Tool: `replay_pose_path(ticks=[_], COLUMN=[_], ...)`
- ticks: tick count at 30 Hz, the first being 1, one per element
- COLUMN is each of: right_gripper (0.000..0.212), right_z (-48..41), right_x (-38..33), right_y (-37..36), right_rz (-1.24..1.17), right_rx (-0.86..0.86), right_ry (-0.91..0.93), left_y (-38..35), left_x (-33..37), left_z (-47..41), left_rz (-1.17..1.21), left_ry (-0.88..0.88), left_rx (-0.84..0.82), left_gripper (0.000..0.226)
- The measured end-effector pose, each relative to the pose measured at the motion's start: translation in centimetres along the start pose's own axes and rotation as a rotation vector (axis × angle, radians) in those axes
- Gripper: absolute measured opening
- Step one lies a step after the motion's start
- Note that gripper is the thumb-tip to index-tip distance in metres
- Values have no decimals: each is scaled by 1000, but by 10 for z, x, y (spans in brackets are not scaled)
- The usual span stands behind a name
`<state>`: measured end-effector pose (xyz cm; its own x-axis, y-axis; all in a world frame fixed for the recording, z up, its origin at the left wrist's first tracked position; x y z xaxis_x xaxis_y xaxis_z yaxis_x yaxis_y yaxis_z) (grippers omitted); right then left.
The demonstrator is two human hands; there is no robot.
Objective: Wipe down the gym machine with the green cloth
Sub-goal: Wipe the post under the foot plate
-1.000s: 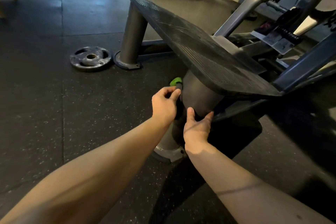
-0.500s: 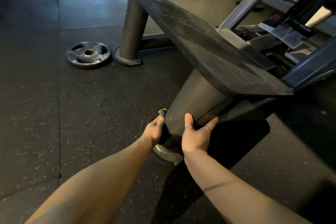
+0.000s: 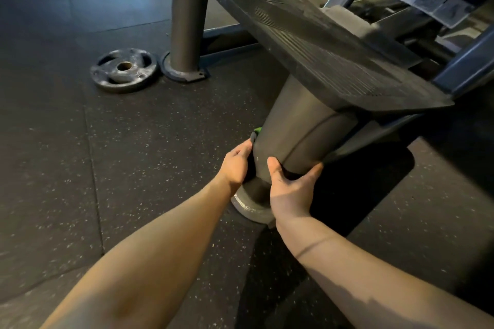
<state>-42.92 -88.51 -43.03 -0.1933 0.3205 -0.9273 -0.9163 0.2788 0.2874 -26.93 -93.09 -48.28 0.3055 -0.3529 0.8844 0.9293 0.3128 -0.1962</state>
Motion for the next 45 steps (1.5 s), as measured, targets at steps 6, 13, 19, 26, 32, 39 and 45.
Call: replay_pose_path(ticks=[6,13,19,26,32,39,45], right_gripper=[111,107,105,105,106,107,112], right_z=[0,2,3,5,5,3,1], right_x=[2,1,3,3,2,6,13], right_y=[1,1,0,1,0,-2,-4], right_rz=[-29,-38,-59,-60,-64,-42,-77], right_rx=[-19,-6,2,7,3,7,-23], right_ry=[-19,12,28,-2,7,37,37], left_y=[26,9,8,35,4,0,32], left_x=[-53,-2,8,-44,15,21,-34], left_z=[-8,17,32,32,37,7,-11], left_rz=[-29,123,28,-31,-7,-77,-203], left_ry=[160,-18,-286,-100,-297,-246,-27], left_rx=[136,120,155,273,252,115,197], left_gripper=[35,17,5,16,16,26,26])
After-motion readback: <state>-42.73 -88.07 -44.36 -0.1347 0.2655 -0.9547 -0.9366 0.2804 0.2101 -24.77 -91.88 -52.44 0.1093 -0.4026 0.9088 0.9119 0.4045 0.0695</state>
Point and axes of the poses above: each hand's wrist, its own z-axis away from the middle knuckle, its own y-axis out of the back of the hand, x = y × z, the point moved 7 cm from there along -z, towards the middle knuckle
